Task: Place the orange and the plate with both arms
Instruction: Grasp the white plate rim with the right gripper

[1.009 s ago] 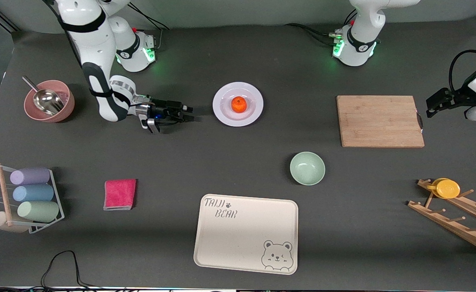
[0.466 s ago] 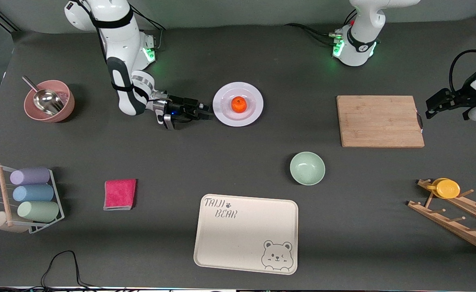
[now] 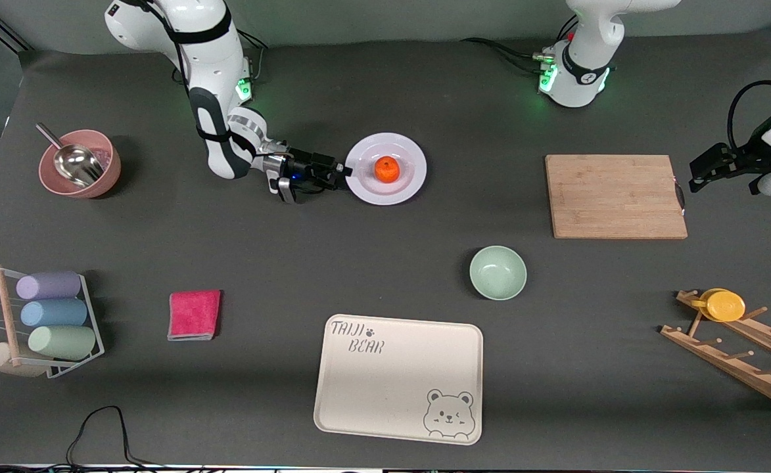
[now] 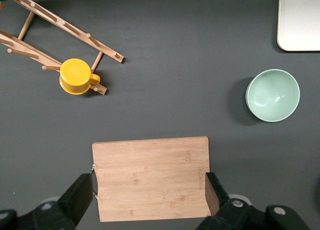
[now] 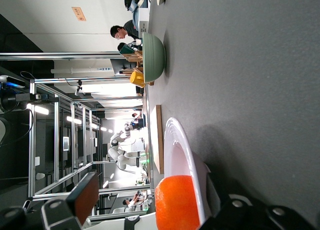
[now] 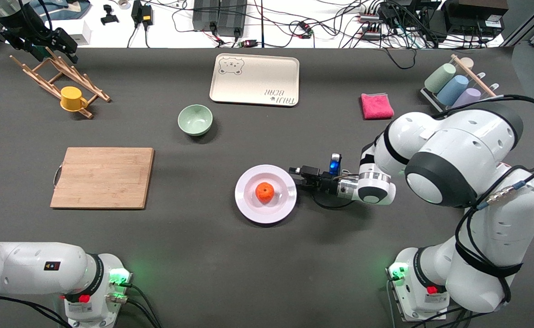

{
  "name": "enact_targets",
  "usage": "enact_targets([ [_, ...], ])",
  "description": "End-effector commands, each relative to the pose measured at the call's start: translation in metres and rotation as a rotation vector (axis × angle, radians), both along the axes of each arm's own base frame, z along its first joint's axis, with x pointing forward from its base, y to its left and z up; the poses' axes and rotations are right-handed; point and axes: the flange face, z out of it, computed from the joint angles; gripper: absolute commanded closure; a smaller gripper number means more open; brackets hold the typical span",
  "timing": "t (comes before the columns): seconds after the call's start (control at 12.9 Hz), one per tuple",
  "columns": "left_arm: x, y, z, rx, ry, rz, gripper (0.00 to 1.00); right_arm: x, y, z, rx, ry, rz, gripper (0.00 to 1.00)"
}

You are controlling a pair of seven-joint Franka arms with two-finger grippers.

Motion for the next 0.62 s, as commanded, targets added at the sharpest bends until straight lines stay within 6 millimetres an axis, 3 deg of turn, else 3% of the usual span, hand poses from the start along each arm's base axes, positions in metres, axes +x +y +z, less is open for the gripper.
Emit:
enact_targets([
  [0.0, -0.006, 0.0, 0.0, -0.013, -0.009, -0.015, 0.0, -0.01, 0.003, -0.024, -0.051, -0.045, -0.007, 0.26],
  [0.16, -0.006, 0.0, -0.001, -0.014, -0.007, -0.015, 0.0, -0.011, 0.007, -0.026, -0.051, -0.058, -0.03, 0.48],
  [0.31, -0.005, 0.0, -0.001, -0.02, -0.009, -0.013, 0.0, -0.012, 0.006, -0.031, -0.051, -0.06, -0.029, 1.0],
  [0.54, -0.005, 0.0, -0.001, -0.022, -0.009, -0.01, 0.0, -0.011, 0.006, -0.034, -0.063, -0.082, -0.05, 1.0],
])
